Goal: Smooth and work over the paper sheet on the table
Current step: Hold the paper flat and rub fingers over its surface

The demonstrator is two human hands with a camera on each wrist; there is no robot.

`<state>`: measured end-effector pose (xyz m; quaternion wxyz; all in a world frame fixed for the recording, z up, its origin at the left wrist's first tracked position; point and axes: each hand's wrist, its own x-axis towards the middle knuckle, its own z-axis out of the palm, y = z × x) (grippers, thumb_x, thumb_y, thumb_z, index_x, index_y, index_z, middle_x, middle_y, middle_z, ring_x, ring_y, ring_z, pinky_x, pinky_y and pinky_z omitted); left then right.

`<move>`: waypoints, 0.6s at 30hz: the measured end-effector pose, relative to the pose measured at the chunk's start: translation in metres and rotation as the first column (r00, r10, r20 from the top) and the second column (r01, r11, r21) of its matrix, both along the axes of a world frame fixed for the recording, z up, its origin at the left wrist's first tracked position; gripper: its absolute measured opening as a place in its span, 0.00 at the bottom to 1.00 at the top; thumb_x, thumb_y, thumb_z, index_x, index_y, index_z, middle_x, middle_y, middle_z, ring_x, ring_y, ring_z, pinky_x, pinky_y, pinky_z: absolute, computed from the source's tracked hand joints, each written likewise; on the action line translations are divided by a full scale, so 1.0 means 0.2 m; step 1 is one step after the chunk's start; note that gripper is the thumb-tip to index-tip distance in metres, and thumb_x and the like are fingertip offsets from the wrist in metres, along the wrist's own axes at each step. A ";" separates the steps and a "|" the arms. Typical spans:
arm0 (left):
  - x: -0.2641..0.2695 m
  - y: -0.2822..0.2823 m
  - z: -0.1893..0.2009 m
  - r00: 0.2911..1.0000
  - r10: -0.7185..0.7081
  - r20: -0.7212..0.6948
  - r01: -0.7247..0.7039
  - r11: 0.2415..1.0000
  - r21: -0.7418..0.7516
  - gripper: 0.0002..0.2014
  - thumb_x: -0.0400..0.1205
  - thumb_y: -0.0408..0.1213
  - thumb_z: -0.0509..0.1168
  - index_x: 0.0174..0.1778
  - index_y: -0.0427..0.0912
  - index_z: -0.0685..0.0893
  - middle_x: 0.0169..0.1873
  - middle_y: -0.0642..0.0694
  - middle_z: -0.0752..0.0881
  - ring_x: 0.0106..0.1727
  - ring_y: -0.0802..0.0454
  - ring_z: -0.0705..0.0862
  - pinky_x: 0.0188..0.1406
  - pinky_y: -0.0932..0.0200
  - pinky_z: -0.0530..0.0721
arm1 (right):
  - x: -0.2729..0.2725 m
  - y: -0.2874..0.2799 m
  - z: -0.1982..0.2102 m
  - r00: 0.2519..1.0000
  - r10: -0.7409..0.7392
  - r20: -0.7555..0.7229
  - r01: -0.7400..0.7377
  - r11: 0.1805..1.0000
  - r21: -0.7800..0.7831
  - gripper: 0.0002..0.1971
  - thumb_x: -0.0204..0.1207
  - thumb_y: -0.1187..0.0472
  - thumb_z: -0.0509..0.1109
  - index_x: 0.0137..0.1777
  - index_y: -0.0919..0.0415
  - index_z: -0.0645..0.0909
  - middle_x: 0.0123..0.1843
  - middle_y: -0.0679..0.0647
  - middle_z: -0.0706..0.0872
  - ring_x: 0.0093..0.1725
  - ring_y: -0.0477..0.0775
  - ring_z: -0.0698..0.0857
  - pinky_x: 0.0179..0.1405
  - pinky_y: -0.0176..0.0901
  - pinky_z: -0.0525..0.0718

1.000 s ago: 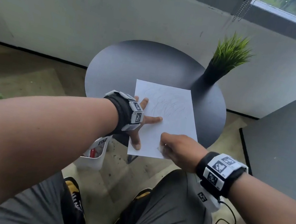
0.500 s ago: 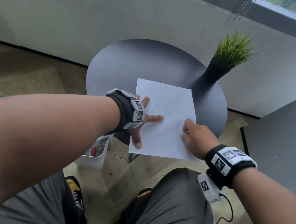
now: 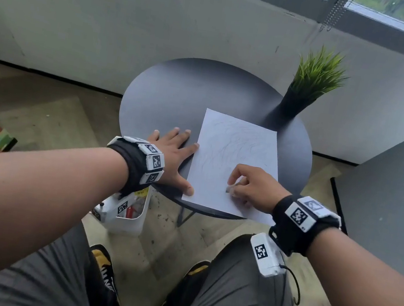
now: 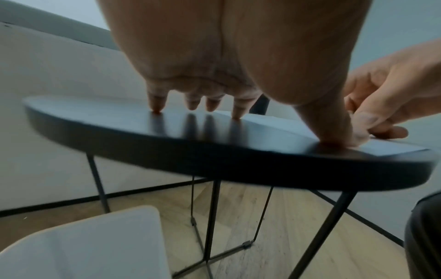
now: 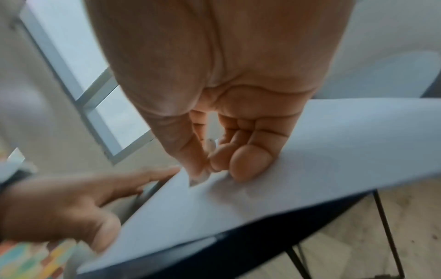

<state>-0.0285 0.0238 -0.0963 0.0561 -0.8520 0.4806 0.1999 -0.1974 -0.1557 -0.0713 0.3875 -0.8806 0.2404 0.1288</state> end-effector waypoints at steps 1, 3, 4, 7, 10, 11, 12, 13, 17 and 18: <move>0.01 0.01 -0.01 1.000 0.010 0.010 -0.010 1.000 0.007 0.62 0.66 0.82 0.64 0.89 0.58 0.42 0.89 0.48 0.38 0.89 0.43 0.38 0.86 0.32 0.45 | 0.00 0.00 0.01 0.999 -0.035 0.005 0.035 0.997 0.076 0.04 0.72 0.65 0.75 0.43 0.60 0.82 0.35 0.55 0.86 0.32 0.54 0.82 0.34 0.47 0.83; 0.01 0.00 -0.01 1.000 0.001 0.000 -0.001 0.999 0.036 0.62 0.65 0.82 0.64 0.89 0.58 0.42 0.89 0.50 0.38 0.89 0.41 0.38 0.85 0.29 0.46 | 0.02 0.00 0.01 0.995 -0.094 0.036 0.088 0.984 0.155 0.04 0.72 0.66 0.75 0.43 0.65 0.84 0.36 0.61 0.87 0.33 0.56 0.81 0.33 0.46 0.82; 0.00 -0.01 0.00 1.000 -0.006 -0.009 0.006 0.999 0.048 0.63 0.64 0.82 0.64 0.89 0.57 0.43 0.89 0.51 0.38 0.89 0.40 0.39 0.84 0.27 0.48 | 0.04 0.00 0.02 0.991 -0.119 0.056 0.107 0.977 0.185 0.05 0.73 0.66 0.75 0.44 0.68 0.84 0.36 0.62 0.87 0.33 0.54 0.81 0.33 0.47 0.83; 0.00 -0.05 0.03 1.000 -0.011 -0.005 0.012 0.999 0.039 0.62 0.63 0.85 0.62 0.88 0.56 0.49 0.89 0.54 0.42 0.88 0.40 0.45 0.81 0.24 0.55 | 0.11 0.01 0.03 0.989 -0.114 0.091 0.092 0.971 0.223 0.06 0.75 0.68 0.73 0.47 0.72 0.81 0.36 0.60 0.84 0.33 0.53 0.82 0.36 0.50 0.88; 0.01 -0.06 0.03 1.000 0.002 0.003 -0.002 1.000 -0.019 0.57 0.66 0.81 0.64 0.87 0.57 0.54 0.89 0.55 0.46 0.88 0.43 0.48 0.81 0.24 0.56 | 0.19 0.01 0.03 0.991 -0.072 0.114 0.059 0.992 0.113 0.06 0.74 0.68 0.75 0.48 0.67 0.82 0.38 0.60 0.84 0.33 0.55 0.84 0.39 0.53 0.91; 0.01 -0.06 0.02 1.000 -0.009 0.003 0.009 1.000 -0.016 0.58 0.66 0.81 0.66 0.87 0.57 0.52 0.89 0.56 0.45 0.89 0.44 0.47 0.80 0.23 0.55 | 0.22 0.01 0.03 0.991 -0.065 0.120 0.056 0.996 0.073 0.06 0.73 0.67 0.76 0.48 0.66 0.83 0.38 0.60 0.84 0.33 0.55 0.85 0.41 0.55 0.92; 0.02 -0.07 0.01 1.000 -0.022 -0.001 0.022 1.000 0.000 0.60 0.65 0.81 0.66 0.88 0.58 0.49 0.89 0.56 0.43 0.89 0.44 0.44 0.80 0.21 0.54 | 0.24 0.01 0.03 0.990 -0.058 0.130 0.053 0.998 0.038 0.05 0.72 0.66 0.76 0.46 0.64 0.83 0.37 0.59 0.85 0.33 0.55 0.86 0.41 0.56 0.92; 0.02 -0.07 0.00 0.999 -0.035 -0.008 0.035 0.999 0.019 0.61 0.64 0.82 0.65 0.88 0.58 0.46 0.89 0.57 0.41 0.89 0.44 0.42 0.79 0.20 0.53 | 0.26 0.01 0.04 0.989 -0.050 0.138 0.050 0.999 0.007 0.05 0.72 0.64 0.76 0.44 0.62 0.83 0.36 0.58 0.86 0.31 0.54 0.86 0.39 0.55 0.92; 0.00 -0.07 -0.01 0.993 -0.116 -0.025 0.117 0.993 0.033 0.63 0.64 0.83 0.63 0.89 0.55 0.46 0.89 0.58 0.38 0.89 0.45 0.37 0.79 0.19 0.49 | 0.32 0.03 0.03 0.986 -0.070 0.152 0.079 0.995 -0.054 0.06 0.74 0.60 0.74 0.45 0.59 0.81 0.36 0.56 0.87 0.28 0.51 0.84 0.26 0.43 0.87; -0.01 -0.07 -0.01 0.990 -0.137 -0.023 0.138 0.990 0.027 0.63 0.64 0.84 0.63 0.89 0.55 0.46 0.89 0.59 0.38 0.89 0.46 0.37 0.80 0.19 0.49 | 0.33 0.03 0.02 0.985 -0.090 0.149 0.098 0.994 -0.047 0.06 0.74 0.59 0.74 0.45 0.59 0.80 0.35 0.56 0.88 0.28 0.52 0.85 0.27 0.45 0.87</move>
